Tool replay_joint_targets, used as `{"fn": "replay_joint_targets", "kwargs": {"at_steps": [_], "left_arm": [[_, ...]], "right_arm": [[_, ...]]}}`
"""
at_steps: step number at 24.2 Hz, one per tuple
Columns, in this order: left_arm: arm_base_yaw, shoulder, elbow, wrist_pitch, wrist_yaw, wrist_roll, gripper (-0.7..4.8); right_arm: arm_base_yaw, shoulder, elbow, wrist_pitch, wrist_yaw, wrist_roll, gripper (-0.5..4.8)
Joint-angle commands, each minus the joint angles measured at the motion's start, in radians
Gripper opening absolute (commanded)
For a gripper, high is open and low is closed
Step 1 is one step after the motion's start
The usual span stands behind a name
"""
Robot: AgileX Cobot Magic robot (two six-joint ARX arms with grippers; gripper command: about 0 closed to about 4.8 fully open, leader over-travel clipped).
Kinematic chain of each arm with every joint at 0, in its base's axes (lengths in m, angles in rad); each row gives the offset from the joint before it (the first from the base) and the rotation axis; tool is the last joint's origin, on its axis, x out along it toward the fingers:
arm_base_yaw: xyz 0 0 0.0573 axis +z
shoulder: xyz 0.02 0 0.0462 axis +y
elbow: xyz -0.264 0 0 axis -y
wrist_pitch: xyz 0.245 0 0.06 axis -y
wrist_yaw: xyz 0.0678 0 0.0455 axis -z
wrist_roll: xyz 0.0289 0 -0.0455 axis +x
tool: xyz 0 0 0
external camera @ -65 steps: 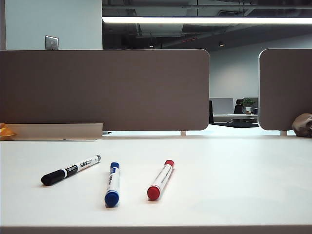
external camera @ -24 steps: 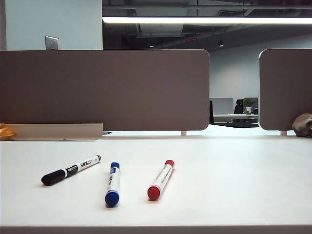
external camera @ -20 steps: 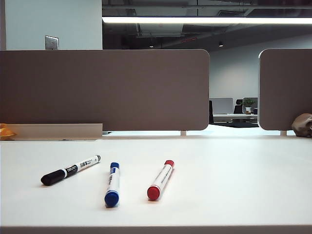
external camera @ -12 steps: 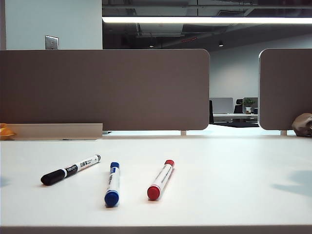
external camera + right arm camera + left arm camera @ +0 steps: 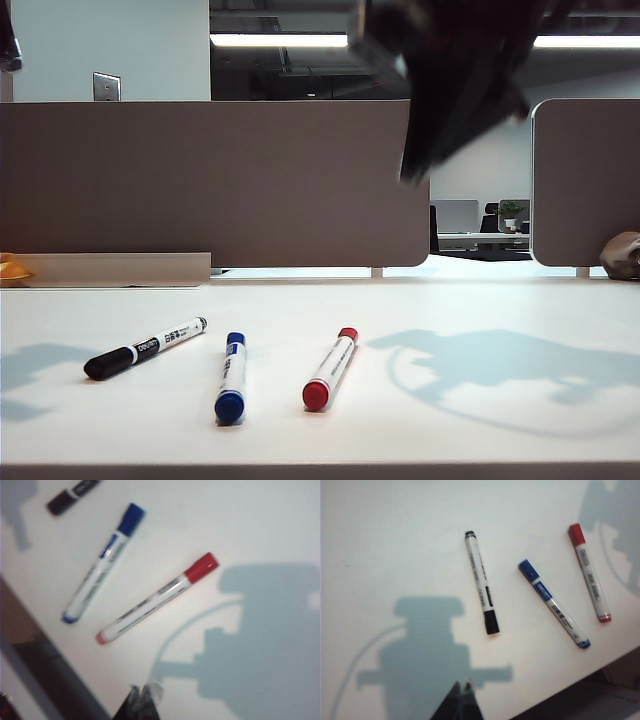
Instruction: Pick up the markers one by one and line them up horizontally in a straight line on the table.
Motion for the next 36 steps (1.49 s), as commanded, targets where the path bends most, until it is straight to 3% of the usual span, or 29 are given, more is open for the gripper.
{"fn": "replay_joint_targets", "kwargs": {"at_steps": [1, 9, 16, 18, 23, 26, 36], "left_arm": [[0.001, 0.001, 0.006, -0.001, -0.013, -0.063, -0.05], [0.001, 0.029, 0.005, 0.06, -0.077, -0.066, -0.05], [0.001, 0.157, 0.005, 0.127, -0.071, -0.051, -0.05], [0.002, 0.177, 0.005, 0.16, -0.071, -0.035, -0.05], [0.003, 0.187, 0.005, 0.197, -0.07, -0.024, -0.05], [0.003, 0.204, 0.004, 0.2, -0.07, -0.041, -0.05], [0.003, 0.228, 0.004, 0.204, -0.071, -0.047, -0.05]], "right_arm": [[0.0, 0.063, 0.006, 0.07, 0.0, 0.014, 1.22], [0.025, 0.143, 0.007, 0.147, 0.038, 0.064, 1.32], [0.09, 0.189, 0.007, 0.286, 0.069, 0.27, 1.6], [0.1, 0.209, 0.007, 0.298, 0.077, 0.311, 1.96], [0.108, 0.229, 0.006, 0.248, 0.101, 0.355, 2.13], [0.108, 0.229, 0.007, 0.183, 0.151, 0.352, 2.57], [0.111, 0.231, 0.006, 0.108, 0.158, 0.353, 2.57]]}}
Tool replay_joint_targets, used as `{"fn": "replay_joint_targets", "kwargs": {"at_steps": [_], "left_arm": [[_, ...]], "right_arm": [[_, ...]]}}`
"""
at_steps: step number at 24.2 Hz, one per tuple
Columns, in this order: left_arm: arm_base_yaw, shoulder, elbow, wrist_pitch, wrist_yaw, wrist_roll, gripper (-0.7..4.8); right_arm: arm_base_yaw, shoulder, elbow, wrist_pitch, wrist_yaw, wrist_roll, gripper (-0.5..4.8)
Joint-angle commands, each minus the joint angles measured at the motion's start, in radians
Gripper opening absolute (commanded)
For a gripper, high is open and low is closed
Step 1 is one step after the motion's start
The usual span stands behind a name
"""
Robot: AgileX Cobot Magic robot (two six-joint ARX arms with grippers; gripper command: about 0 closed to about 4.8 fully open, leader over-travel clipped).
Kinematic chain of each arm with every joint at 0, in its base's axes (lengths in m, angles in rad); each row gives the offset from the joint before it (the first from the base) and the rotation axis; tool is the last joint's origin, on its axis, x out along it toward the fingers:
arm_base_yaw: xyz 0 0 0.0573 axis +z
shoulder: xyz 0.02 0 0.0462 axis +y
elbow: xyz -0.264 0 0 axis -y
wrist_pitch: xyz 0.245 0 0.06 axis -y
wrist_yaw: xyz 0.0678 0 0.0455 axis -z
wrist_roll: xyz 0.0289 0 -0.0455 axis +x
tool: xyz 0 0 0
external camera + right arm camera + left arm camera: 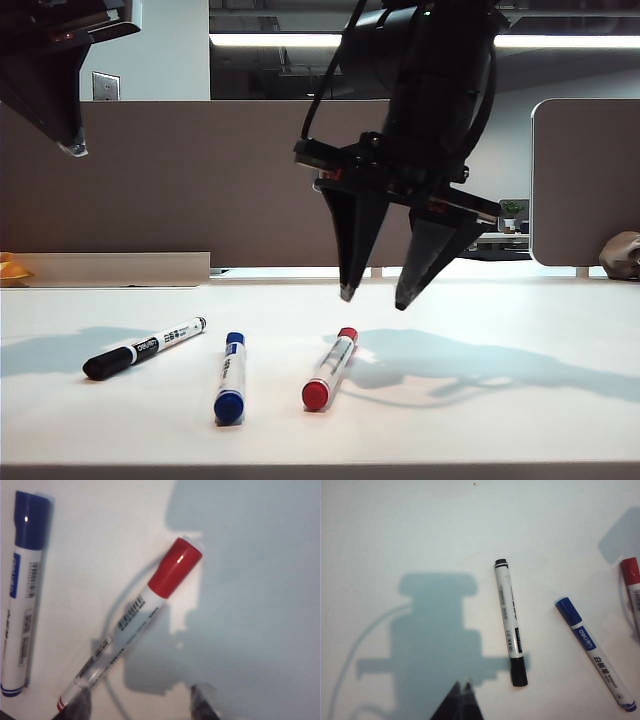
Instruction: Pick up the markers one by one and line them up horizontally in a straight line on the table.
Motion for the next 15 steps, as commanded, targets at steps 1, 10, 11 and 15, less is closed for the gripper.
{"fn": "replay_joint_targets", "kwargs": {"at_steps": [1, 10, 11, 15], "left_arm": [[0.0, -0.003, 0.005, 0.011, 0.003, -0.005, -0.05], [0.0, -0.003, 0.005, 0.02, 0.0, 0.002, -0.05], [0.0, -0.003, 0.005, 0.019, 0.0, 0.002, -0.05], [0.0, -0.003, 0.005, 0.011, 0.0, 0.004, -0.05]], "right_arm": [[0.001, -0.003, 0.005, 0.012, 0.003, 0.004, 2.57], [0.027, 0.041, 0.005, 0.08, -0.044, 0.07, 2.57], [0.032, 0.064, 0.005, 0.082, -0.043, 0.071, 2.57], [0.037, 0.09, 0.005, 0.086, -0.035, 0.077, 2.57]]}}
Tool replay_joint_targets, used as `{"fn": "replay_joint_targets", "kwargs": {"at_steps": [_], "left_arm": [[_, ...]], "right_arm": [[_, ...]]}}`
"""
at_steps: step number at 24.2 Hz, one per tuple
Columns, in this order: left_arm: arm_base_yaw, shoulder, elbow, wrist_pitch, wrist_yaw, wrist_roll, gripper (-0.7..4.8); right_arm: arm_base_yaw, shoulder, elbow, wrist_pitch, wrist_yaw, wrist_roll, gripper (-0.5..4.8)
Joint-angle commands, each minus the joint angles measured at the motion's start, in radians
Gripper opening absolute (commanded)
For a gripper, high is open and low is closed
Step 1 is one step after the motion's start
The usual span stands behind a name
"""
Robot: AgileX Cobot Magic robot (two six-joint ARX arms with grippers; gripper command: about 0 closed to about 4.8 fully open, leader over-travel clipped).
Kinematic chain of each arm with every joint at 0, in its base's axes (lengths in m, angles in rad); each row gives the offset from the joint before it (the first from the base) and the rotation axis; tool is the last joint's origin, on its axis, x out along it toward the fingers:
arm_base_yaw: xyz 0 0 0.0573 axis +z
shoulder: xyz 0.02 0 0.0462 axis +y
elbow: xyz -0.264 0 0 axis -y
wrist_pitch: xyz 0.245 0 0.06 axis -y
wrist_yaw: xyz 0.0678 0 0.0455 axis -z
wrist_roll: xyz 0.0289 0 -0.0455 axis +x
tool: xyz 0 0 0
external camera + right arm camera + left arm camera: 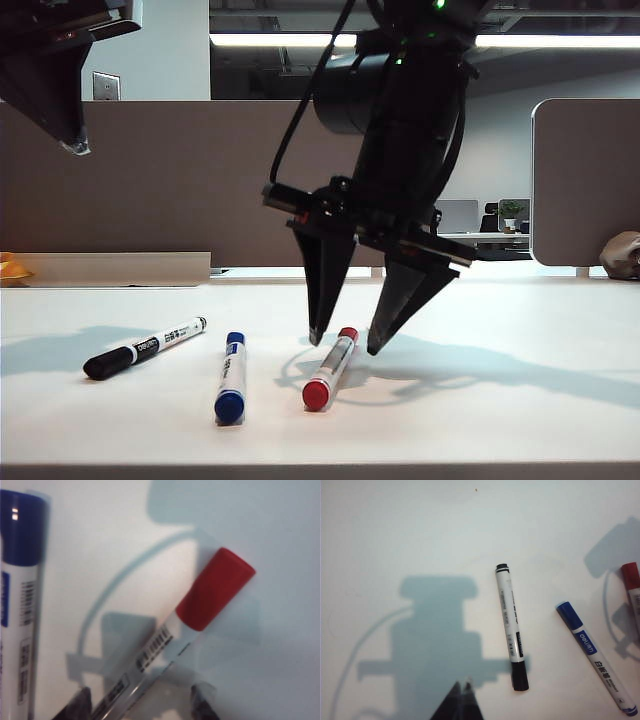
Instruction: Pick up the markers one by one and line them up horizontally in a straight line on the table.
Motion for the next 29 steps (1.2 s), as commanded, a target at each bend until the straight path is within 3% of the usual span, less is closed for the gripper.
{"fn": "replay_joint_targets", "kwargs": {"at_steps": [1, 5, 9, 19, 22, 29], "left_arm": [[-0.001, -0.003, 0.005, -0.002, 0.0, 0.003, -0.05], [-0.001, -0.003, 0.005, -0.002, 0.0, 0.003, -0.05], [-0.001, -0.003, 0.005, -0.006, 0.001, 0.002, -0.05], [-0.001, -0.003, 0.005, -0.032, 0.001, 0.001, -0.05], [-0.001, -0.003, 0.005, -0.044, 0.001, 0.001, -0.05], [-0.001, -0.005, 0.006, -0.039, 0.001, 0.001, -0.05]], "right_arm": [[0.005, 0.0, 0.005, 0.018, 0.006, 0.008, 2.57], [0.005, 0.003, 0.005, 0.058, 0.005, 0.042, 2.5], [0.005, 0.005, 0.005, 0.107, -0.001, 0.061, 1.87], [0.008, 0.091, 0.005, 0.119, -0.071, 0.082, 1.83], [0.007, 0.091, 0.006, 0.148, -0.071, 0.082, 1.14], [-0.008, 0.09, 0.007, 0.198, -0.073, 0.074, 0.92]]}}
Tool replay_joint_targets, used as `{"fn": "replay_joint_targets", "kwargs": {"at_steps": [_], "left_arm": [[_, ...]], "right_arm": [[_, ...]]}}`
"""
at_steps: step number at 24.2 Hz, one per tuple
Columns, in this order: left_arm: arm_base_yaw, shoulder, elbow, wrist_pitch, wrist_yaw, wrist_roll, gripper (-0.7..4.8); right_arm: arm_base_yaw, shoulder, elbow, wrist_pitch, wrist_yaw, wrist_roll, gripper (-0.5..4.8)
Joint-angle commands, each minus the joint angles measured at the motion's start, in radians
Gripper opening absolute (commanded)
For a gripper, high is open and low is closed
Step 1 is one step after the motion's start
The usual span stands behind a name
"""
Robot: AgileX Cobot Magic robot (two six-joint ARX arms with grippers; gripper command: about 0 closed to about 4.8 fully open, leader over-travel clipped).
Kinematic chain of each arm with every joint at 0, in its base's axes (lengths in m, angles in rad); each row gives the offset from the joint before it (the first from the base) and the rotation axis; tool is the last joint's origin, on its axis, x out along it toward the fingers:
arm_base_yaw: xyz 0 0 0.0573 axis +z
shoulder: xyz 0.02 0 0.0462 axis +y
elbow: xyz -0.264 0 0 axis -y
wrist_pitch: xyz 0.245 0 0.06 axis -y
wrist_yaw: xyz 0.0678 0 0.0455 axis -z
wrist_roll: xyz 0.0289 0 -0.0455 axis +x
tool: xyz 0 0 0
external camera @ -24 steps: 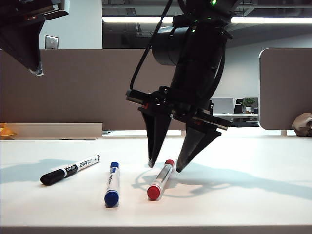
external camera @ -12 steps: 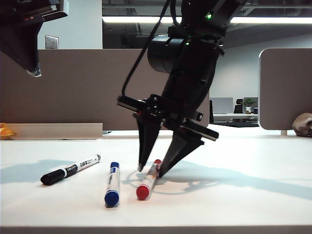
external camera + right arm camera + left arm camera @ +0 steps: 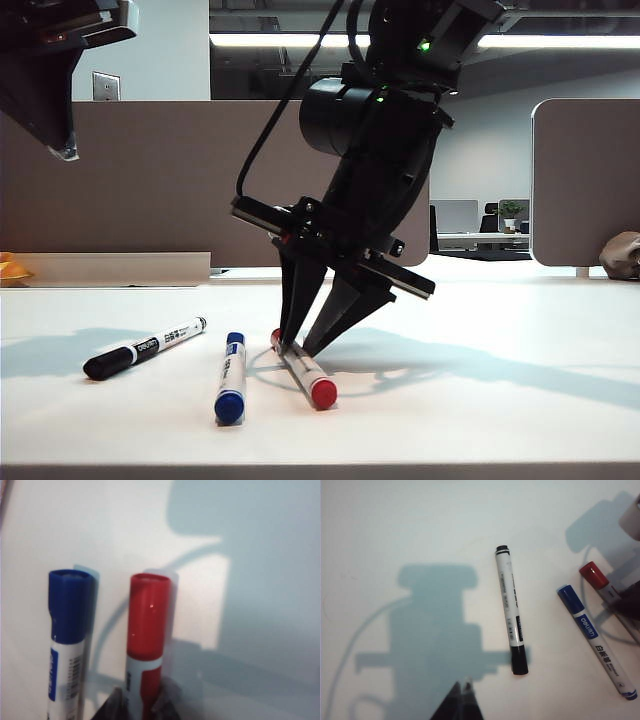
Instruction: Pick up the markers one by one and line them up horizontally in a straight line on the table.
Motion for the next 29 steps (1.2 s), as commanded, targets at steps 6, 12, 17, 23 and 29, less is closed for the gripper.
{"fn": "replay_joint_targets", "kwargs": {"at_steps": [6, 12, 17, 23, 29], "left_arm": [[-0.001, -0.019, 0.01, 0.011, 0.005, 0.0, -0.05], [-0.001, -0.051, 0.011, 0.002, 0.004, -0.003, -0.05], [-0.001, -0.062, 0.011, 0.003, 0.0, -0.003, -0.05], [-0.001, -0.061, 0.011, 0.003, 0.001, 0.0, -0.05], [-0.001, -0.062, 0.011, 0.004, 0.001, 0.001, -0.05]], "right_arm": [[-0.047, 0.026, 0.066, 0.03, 0.016, -0.008, 0.92], [-0.066, 0.13, 0.269, -0.109, 0.016, -0.083, 0.92], [-0.067, 0.179, 0.368, -0.193, 0.027, -0.122, 1.08], [-0.068, 0.178, 0.368, -0.216, 0.09, -0.185, 2.36], [-0.071, 0.131, 0.368, -0.292, 0.142, -0.298, 2.31]]}}
